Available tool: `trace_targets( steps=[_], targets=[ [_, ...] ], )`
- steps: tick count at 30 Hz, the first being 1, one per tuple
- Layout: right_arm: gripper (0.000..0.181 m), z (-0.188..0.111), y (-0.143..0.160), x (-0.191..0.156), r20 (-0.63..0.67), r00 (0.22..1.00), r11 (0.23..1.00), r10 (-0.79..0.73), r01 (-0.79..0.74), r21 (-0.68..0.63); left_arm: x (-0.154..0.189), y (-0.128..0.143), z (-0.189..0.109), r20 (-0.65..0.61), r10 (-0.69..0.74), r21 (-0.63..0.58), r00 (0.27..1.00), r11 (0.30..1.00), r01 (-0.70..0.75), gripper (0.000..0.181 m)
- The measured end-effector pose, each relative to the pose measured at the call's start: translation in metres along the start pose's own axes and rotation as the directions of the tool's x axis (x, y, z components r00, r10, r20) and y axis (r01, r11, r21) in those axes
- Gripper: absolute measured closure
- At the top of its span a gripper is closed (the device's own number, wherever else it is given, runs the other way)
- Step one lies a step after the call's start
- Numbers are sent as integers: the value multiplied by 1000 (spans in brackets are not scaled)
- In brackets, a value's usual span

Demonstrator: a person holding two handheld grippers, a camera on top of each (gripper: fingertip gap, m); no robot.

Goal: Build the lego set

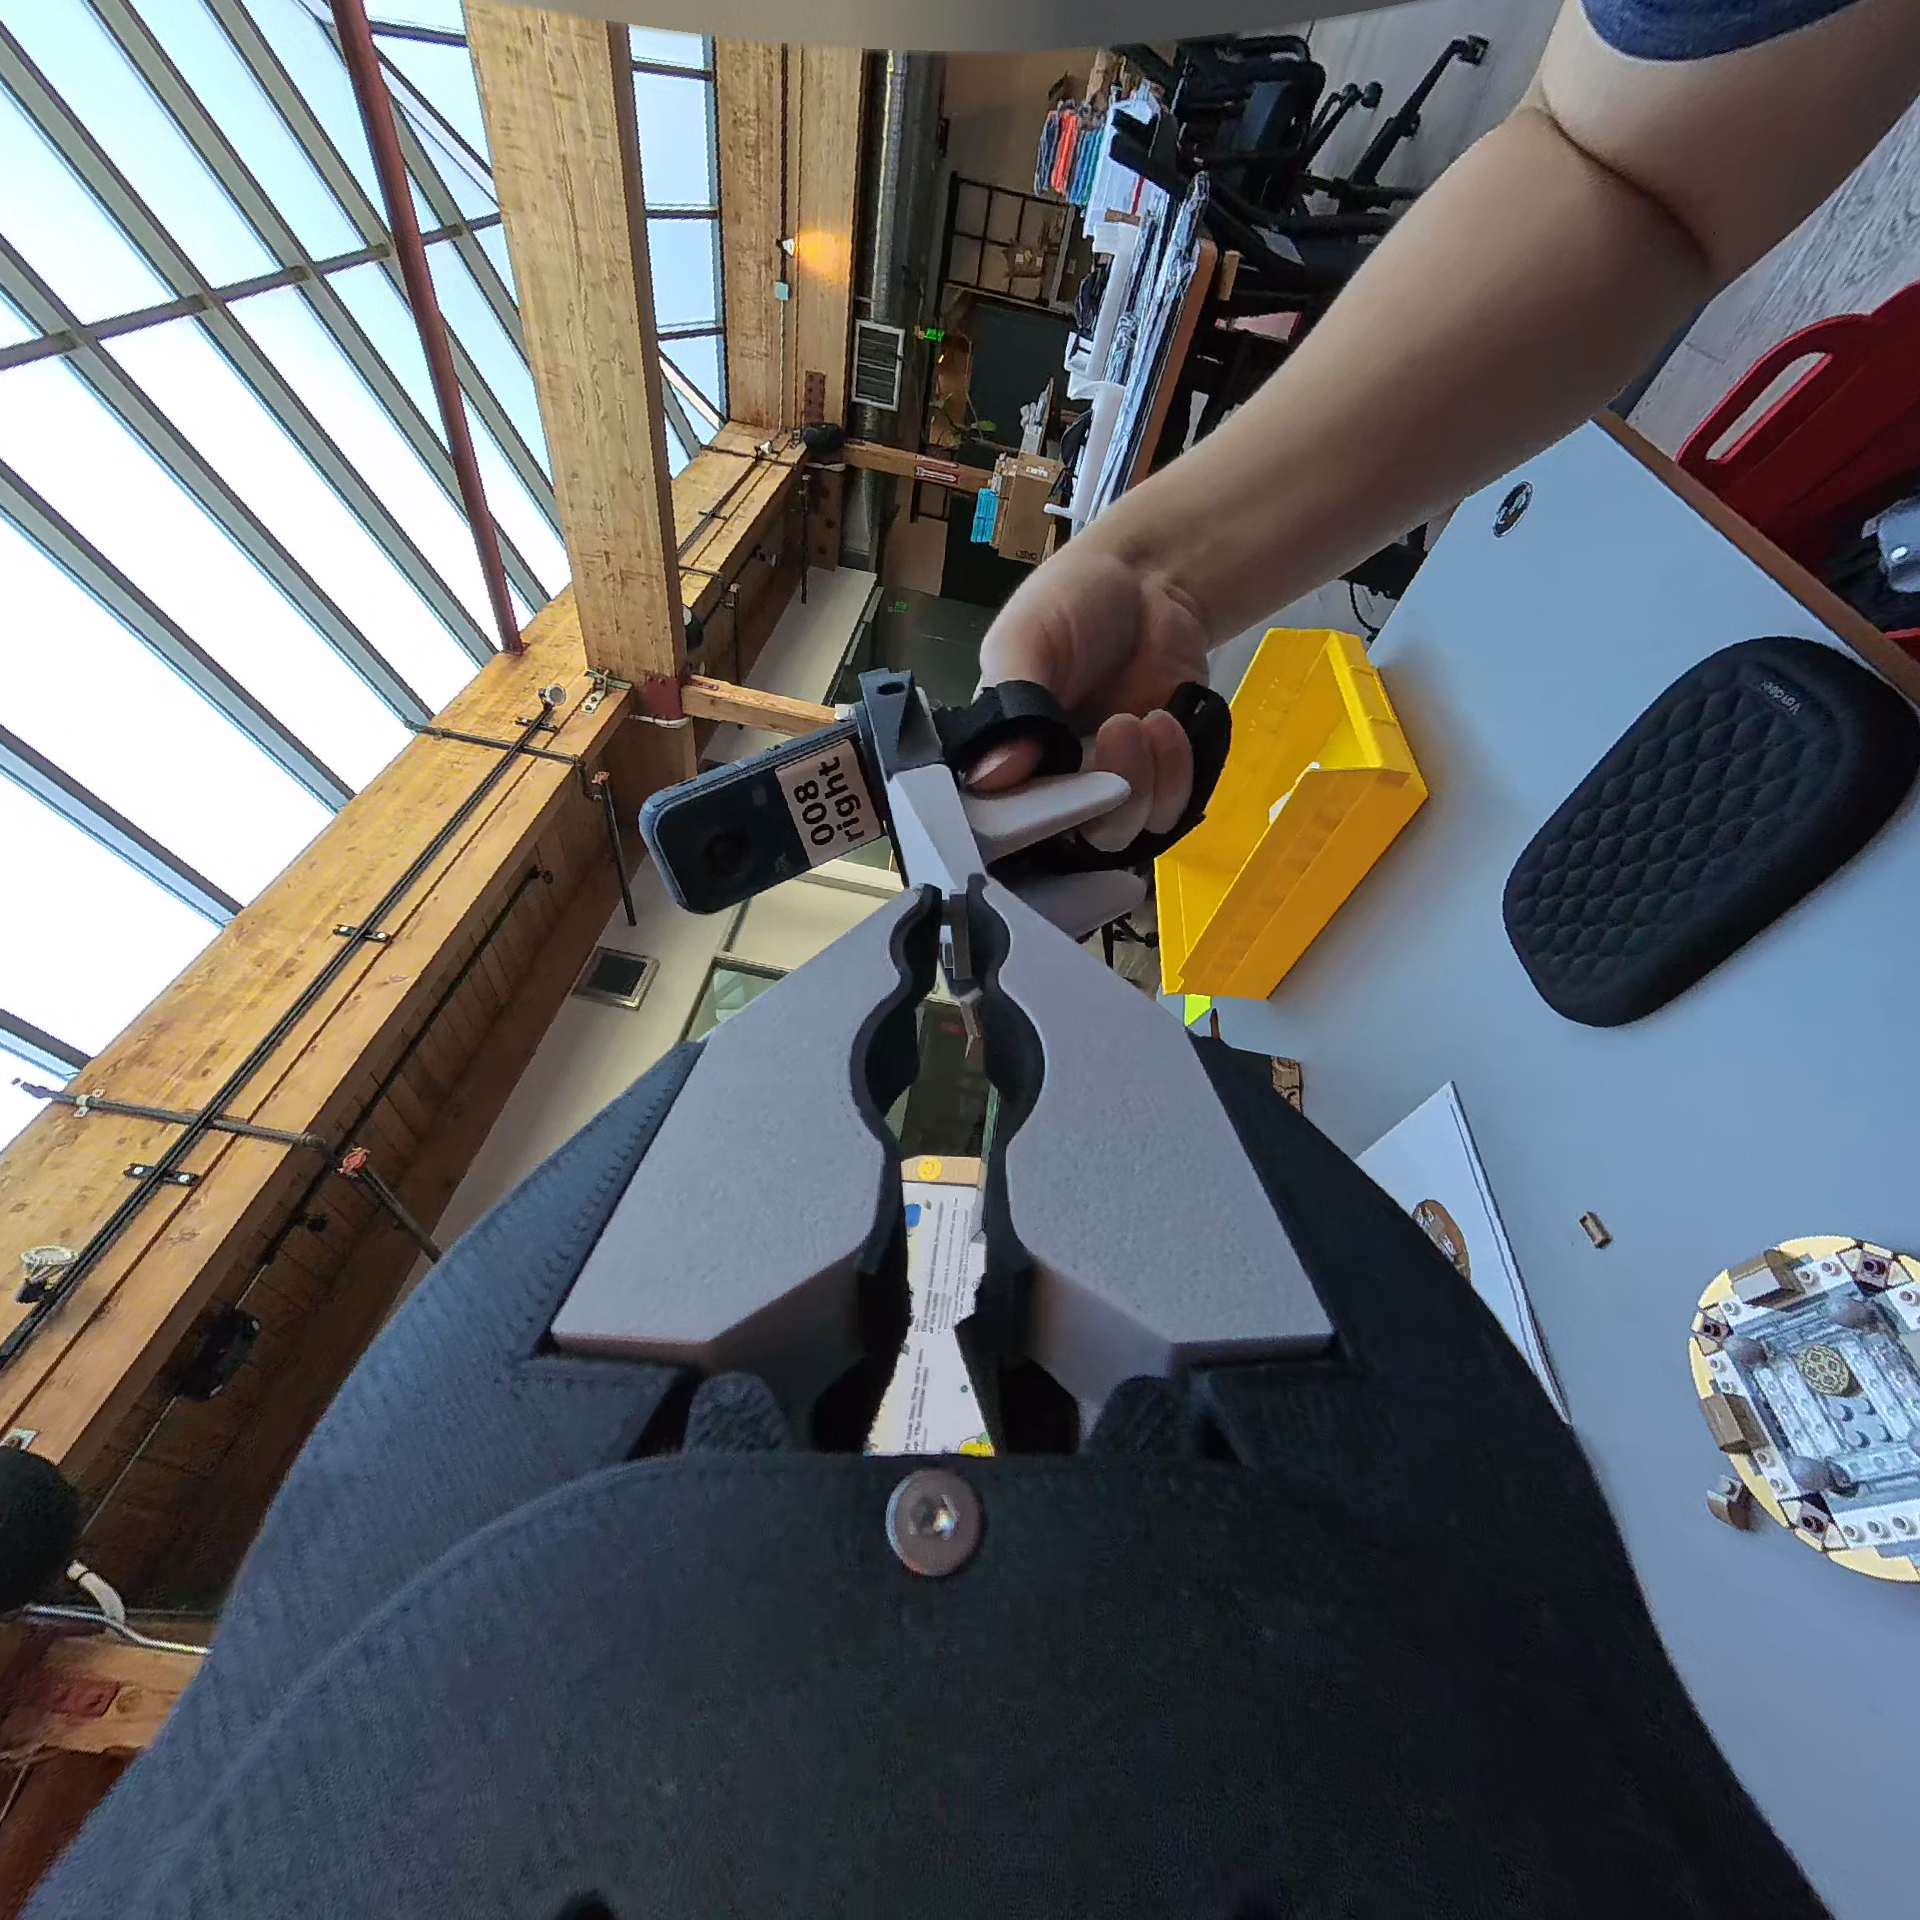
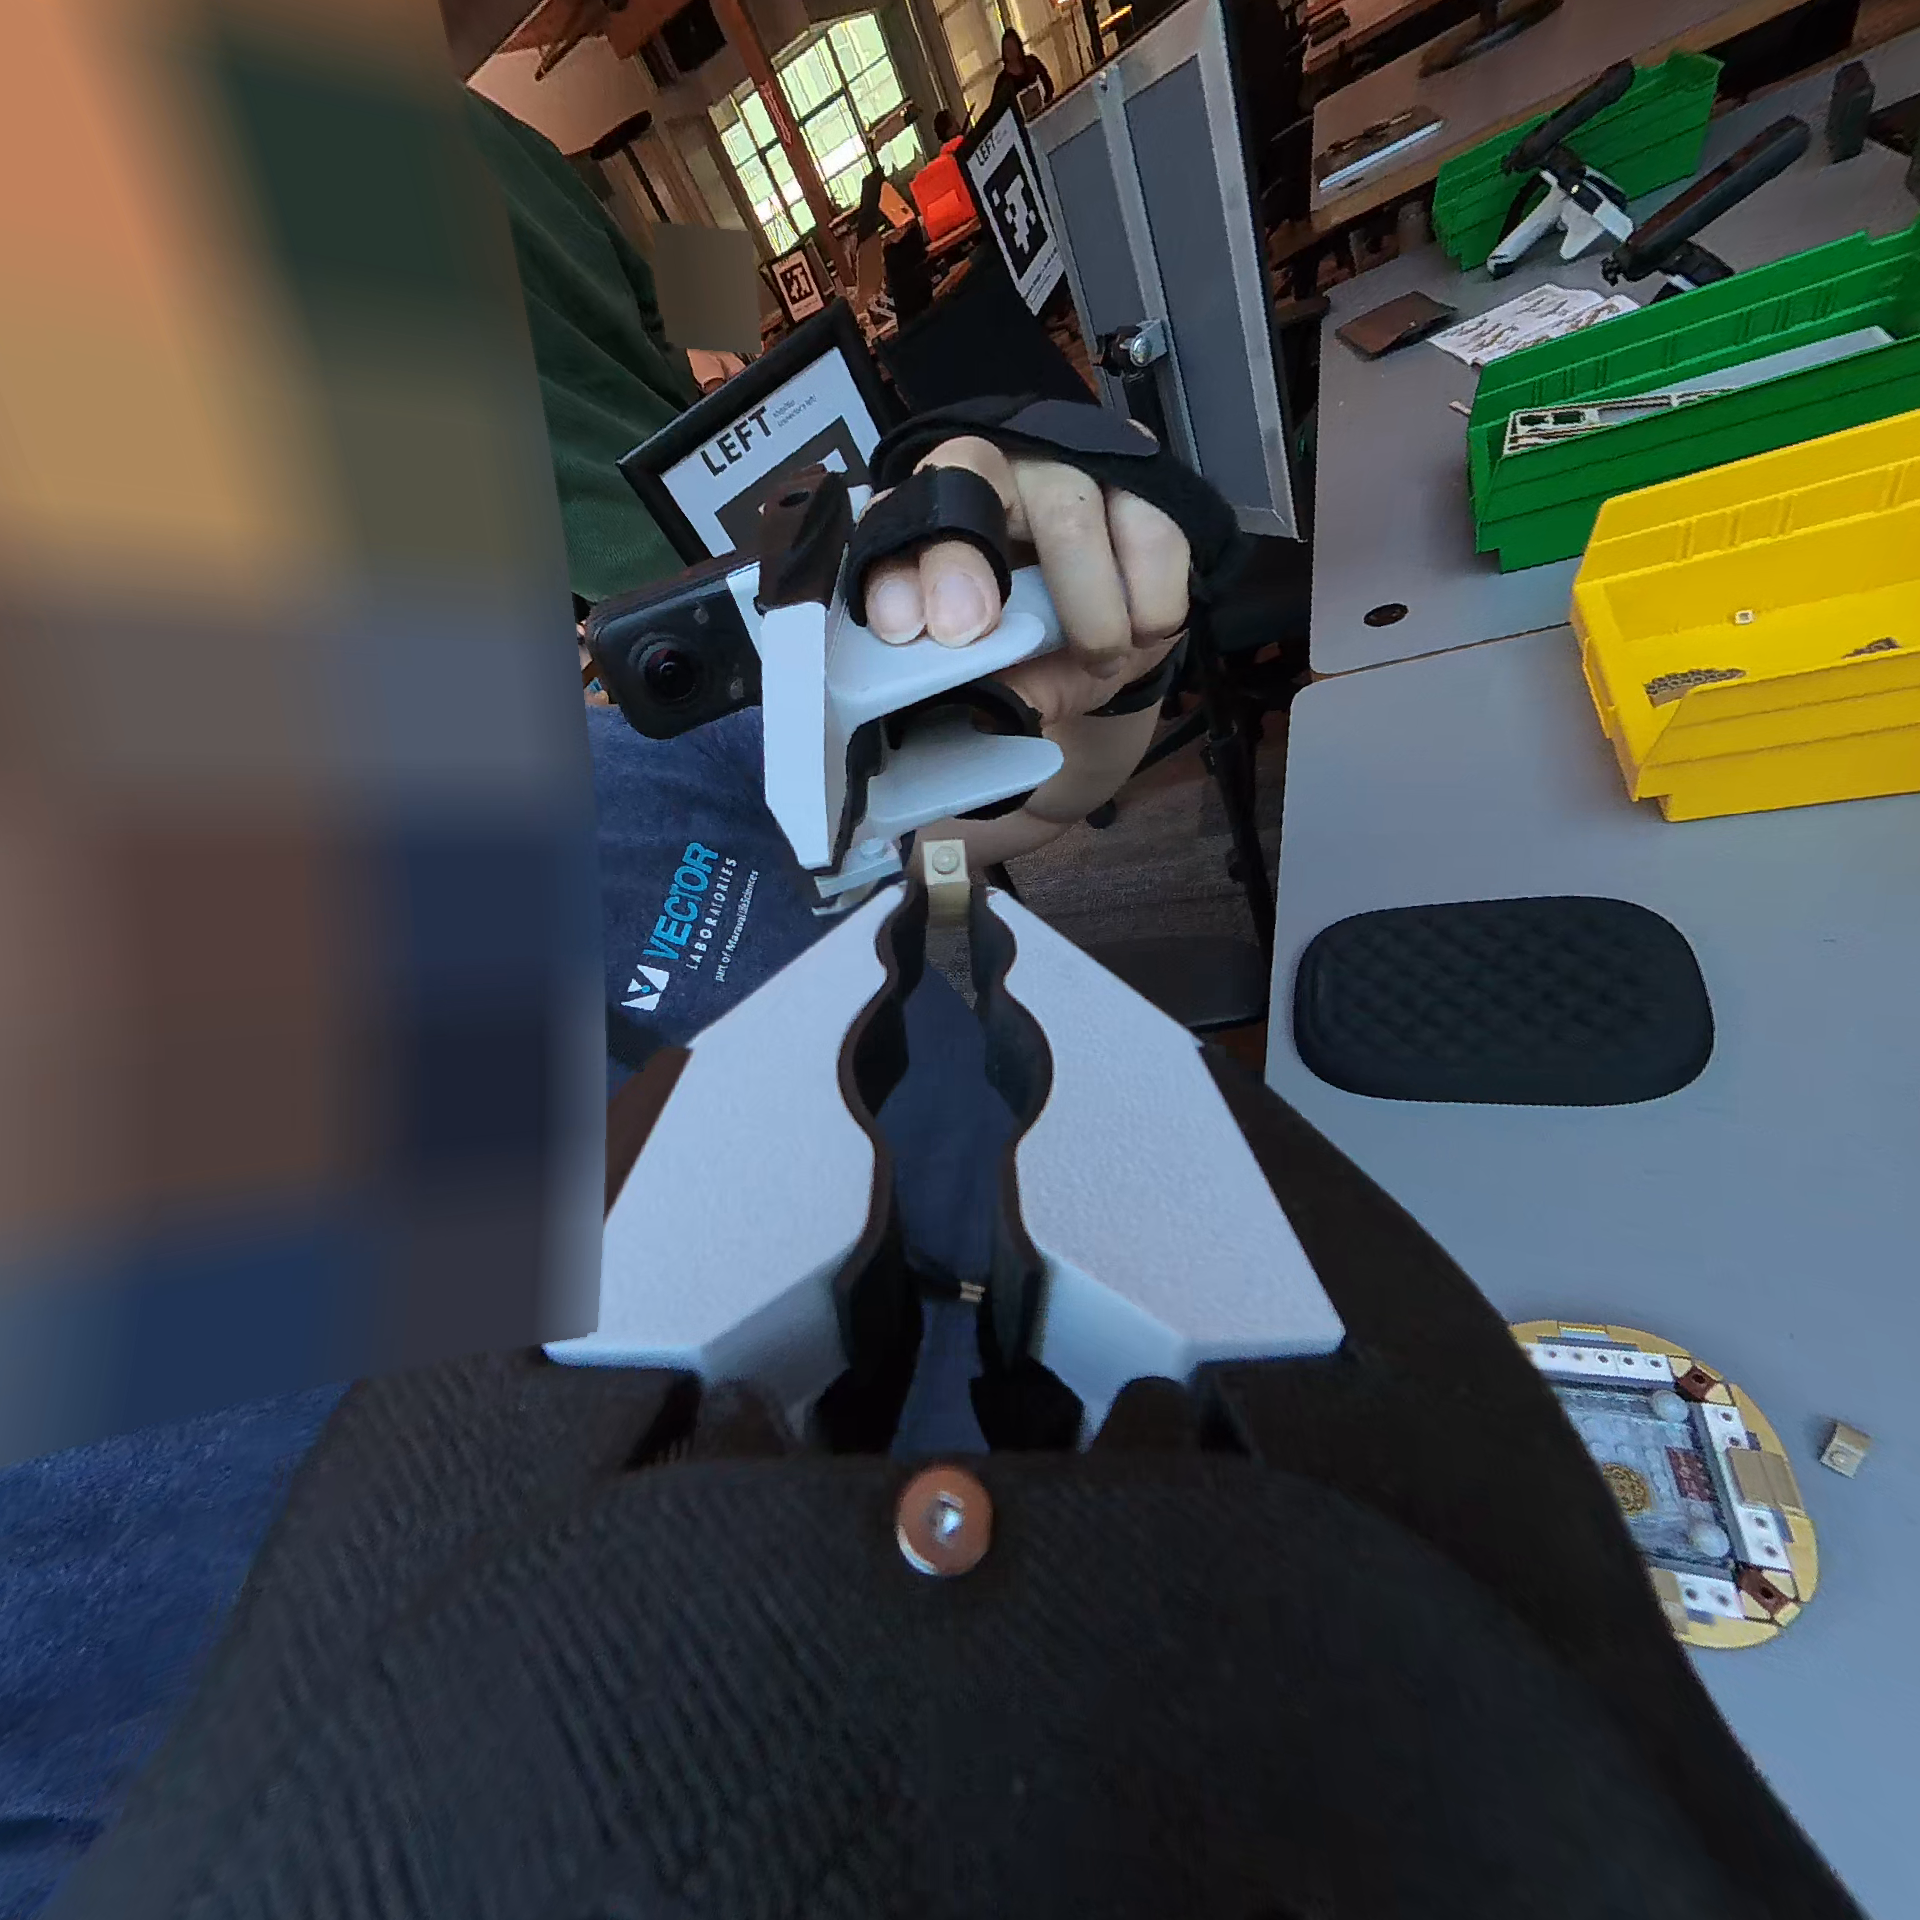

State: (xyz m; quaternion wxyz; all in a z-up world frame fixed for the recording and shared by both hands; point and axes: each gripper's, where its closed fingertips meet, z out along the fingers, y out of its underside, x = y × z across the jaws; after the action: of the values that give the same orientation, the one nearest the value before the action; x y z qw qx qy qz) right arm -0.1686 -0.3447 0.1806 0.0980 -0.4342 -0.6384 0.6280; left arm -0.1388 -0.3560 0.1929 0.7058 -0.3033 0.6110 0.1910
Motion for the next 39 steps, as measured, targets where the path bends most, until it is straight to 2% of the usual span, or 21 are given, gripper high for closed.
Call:
trace_targets(
  steps=[1, 6, 12, 17, 24, 27, 31, 34, 39],
  targets=[
    [174, 0, 0, 2, -14, 1000, 1000, -23, 23, -3, 0, -2, 0, 1, 3, 6, 1000, 1000, -3, 179],
    [174, 1, -7, 5, -56, 975, 977, -213, 214, 11, -2, -14, -1, -13, -20, 61, 1000, 998, 20, 179],
    [174, 11, -7, -18, 73, 935, 938, -347, 345, 47, -4, -20, 0, -11, -48, 97, 999, 994, 48, 179],
    [174, 12, -6, -21, 81, 910, 912, -407, 401, 86, -4, -22, -1, -15, -62, 115, 998, 991, 64, 178],
    [174, 5, -11, -20, 65, 899, 893, -432, 417, 166, -5, -23, 0, -18, -97, 134, 995, 986, 99, 179],
    [174, 5, -17, -18, 76, 887, 873, -455, 427, 238, -3, -28, 1, -36, -133, 165, 991, 977, 137, 179],
    [174, 7, -17, -32, 195, 825, 822, -531, 445, 356, -8, -34, 2, -31, -187, 224, 982, 956, 189, 179],
    [174, 6, -17, -36, 219, 782, 780, -583, 464, 419, -9, -33, 2, -25, -215, 241, 976, 947, 214, 179],
    [174, 7, -9, -40, 355, 746, 805, -564, 400, 439, -7, -31, 4, -31, -246, 262, 969, 933, 245, 179]
  ],
)
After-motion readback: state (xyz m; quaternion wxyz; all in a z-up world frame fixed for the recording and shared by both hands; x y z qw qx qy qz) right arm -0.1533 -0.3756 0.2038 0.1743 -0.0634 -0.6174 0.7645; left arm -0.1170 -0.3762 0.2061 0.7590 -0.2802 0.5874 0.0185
